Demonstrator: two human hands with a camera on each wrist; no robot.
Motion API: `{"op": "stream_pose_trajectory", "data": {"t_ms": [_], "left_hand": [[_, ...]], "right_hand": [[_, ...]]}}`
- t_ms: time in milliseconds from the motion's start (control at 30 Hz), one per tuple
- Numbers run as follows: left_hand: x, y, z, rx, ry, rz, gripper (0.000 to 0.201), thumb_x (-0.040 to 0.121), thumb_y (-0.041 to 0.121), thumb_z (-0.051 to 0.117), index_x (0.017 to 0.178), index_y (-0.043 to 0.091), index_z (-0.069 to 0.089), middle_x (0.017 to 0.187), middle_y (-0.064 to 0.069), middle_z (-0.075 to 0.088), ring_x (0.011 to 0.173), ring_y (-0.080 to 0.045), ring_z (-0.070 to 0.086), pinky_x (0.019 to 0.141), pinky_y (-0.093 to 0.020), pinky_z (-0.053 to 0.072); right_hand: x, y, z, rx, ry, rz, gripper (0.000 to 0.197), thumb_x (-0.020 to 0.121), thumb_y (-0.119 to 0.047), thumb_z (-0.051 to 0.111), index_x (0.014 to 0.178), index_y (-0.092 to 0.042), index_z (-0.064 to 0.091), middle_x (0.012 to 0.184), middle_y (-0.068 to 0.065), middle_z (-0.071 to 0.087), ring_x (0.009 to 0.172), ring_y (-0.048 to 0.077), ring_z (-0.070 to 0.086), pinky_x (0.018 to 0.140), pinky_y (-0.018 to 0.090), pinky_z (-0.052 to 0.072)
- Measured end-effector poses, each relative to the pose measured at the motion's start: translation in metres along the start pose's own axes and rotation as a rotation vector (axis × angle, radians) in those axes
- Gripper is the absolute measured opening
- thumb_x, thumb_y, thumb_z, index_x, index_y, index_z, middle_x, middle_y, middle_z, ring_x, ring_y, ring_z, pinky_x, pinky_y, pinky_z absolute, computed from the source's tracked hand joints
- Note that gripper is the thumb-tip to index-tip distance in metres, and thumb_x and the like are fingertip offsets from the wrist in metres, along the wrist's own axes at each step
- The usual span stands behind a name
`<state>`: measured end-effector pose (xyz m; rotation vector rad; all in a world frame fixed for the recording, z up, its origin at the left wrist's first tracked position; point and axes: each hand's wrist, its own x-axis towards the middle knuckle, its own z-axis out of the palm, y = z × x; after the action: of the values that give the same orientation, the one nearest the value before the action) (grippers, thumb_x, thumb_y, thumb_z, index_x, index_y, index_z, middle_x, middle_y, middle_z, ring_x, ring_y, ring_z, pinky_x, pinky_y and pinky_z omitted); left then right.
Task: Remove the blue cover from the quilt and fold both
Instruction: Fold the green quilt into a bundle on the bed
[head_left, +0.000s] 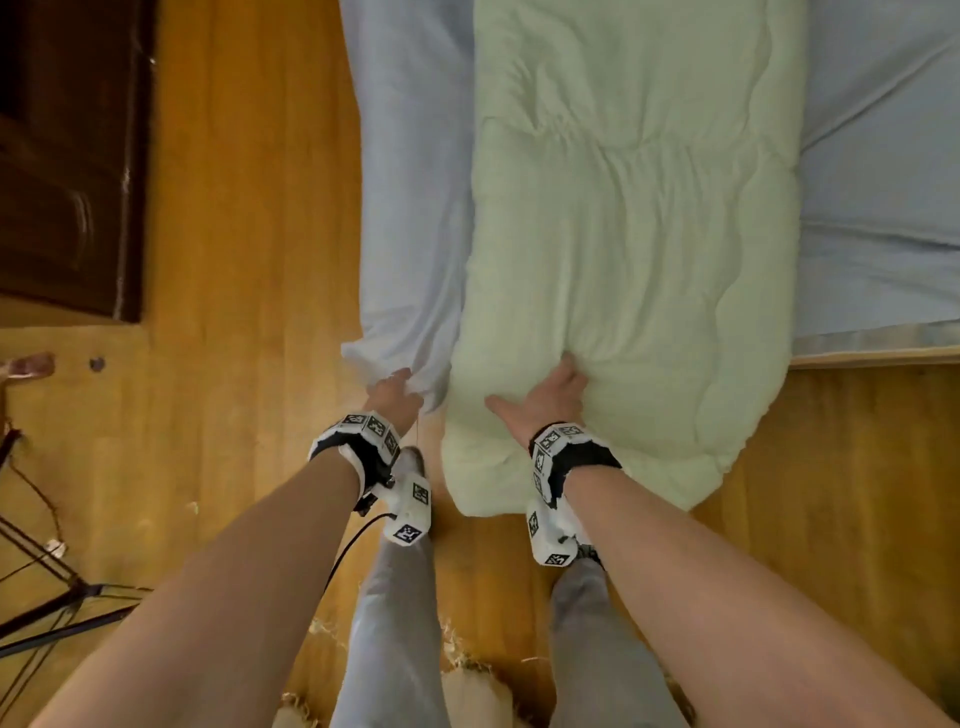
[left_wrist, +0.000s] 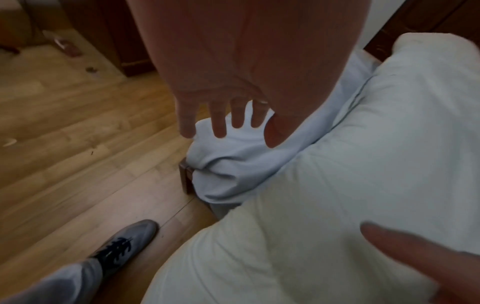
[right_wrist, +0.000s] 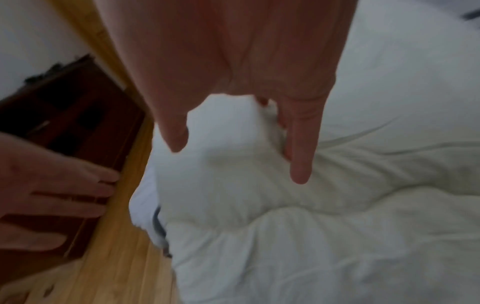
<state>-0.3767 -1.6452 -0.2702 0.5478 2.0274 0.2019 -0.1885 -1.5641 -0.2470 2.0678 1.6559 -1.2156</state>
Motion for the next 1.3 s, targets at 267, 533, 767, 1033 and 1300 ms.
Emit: {"op": "stream_pose_trajectory", "data": {"t_ms": [267, 533, 767, 1033, 1300], "left_hand": [[0.074, -0.070, 0.007, -0.264, -0.273, 0.100, 0.056, 0.090, 0.003, 0.049, 0.143, 0.019, 0.047, 0.148, -0.002, 0.044, 0.135, -0.020, 0.041, 0.108, -0.027, 0.035], [0.093, -0.049, 0.052, -0.238, -0.436, 0.197, 0.058, 0.089, 0.017, 0.061, 0.144, 0.015, 0.042, 0.144, -0.007, 0.048, 0.129, -0.023, 0.049, 0.106, -0.029, 0.039], [0.061, 0.034, 0.100, -0.118, -0.481, 0.367, 0.046, 0.095, 0.030, 0.057, 0.137, 0.022, 0.043, 0.111, 0.008, 0.050, 0.107, -0.010, 0.051, 0.065, -0.008, 0.036], [0.005, 0.083, 0.123, -0.210, -0.393, 0.435, 0.061, 0.075, 0.038, 0.064, 0.130, 0.012, 0.056, 0.136, -0.012, 0.051, 0.132, -0.026, 0.040, 0.104, -0.024, 0.030], [-0.004, 0.100, 0.148, -0.231, -0.513, 0.421, 0.068, 0.064, 0.043, 0.082, 0.116, 0.012, 0.051, 0.100, 0.003, 0.065, 0.089, -0.014, 0.063, 0.078, -0.038, 0.055]], "right_hand": [[0.045, -0.073, 0.101, 0.002, 0.268, 0.376, 0.155, 0.052, -0.066, 0.084, 0.150, -0.019, -0.028, 0.159, 0.014, -0.025, 0.147, 0.045, -0.001, 0.114, 0.061, 0.016], [0.082, -0.019, 0.062, -0.017, 0.458, 0.252, 0.065, 0.094, -0.026, 0.054, 0.145, -0.001, 0.024, 0.147, 0.020, 0.031, 0.127, 0.034, 0.045, 0.099, 0.031, 0.030], [0.072, 0.040, -0.002, 0.058, 0.457, 0.122, 0.078, 0.079, -0.024, 0.072, 0.140, -0.007, 0.026, 0.139, 0.017, 0.039, 0.113, 0.031, 0.052, 0.089, 0.030, 0.040], [0.043, 0.074, -0.052, 0.213, 0.347, -0.101, 0.110, 0.062, -0.040, 0.089, 0.143, -0.013, 0.020, 0.142, 0.015, 0.031, 0.123, 0.031, 0.046, 0.107, 0.036, 0.039], [0.044, 0.087, -0.091, 0.145, 0.227, 0.005, 0.102, 0.059, -0.048, 0.088, 0.138, -0.015, 0.032, 0.132, 0.007, 0.054, 0.116, 0.024, 0.055, 0.092, 0.027, 0.044]]}}
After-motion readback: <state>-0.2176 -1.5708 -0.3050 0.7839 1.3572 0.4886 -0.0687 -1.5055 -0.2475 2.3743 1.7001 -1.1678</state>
